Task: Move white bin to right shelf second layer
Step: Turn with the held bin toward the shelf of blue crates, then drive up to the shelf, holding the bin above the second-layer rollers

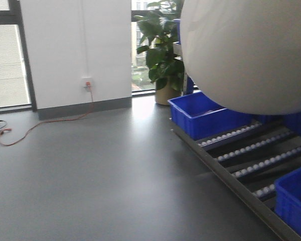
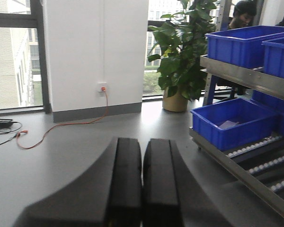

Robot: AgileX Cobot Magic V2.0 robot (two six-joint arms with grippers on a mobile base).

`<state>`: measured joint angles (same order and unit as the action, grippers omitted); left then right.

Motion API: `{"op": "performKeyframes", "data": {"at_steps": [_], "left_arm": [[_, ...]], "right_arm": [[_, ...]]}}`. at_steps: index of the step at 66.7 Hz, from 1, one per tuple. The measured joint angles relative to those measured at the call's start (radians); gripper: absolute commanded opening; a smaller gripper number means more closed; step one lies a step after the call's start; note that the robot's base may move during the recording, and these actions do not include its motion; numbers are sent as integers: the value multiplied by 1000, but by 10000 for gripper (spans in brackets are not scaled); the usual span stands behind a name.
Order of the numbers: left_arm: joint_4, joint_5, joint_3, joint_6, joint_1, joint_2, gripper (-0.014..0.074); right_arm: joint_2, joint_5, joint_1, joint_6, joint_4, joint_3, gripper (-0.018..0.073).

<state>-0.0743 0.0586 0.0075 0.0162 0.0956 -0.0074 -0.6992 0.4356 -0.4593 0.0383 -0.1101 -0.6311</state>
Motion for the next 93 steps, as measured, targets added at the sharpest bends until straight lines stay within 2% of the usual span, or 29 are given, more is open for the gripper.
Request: {"op": "performKeyframes", "data": {"at_steps": [93], "left_arm": [[0, 0, 0, 0, 0, 0, 85]], "right_arm": [[0, 0, 0, 0, 1, 0, 55]]}}
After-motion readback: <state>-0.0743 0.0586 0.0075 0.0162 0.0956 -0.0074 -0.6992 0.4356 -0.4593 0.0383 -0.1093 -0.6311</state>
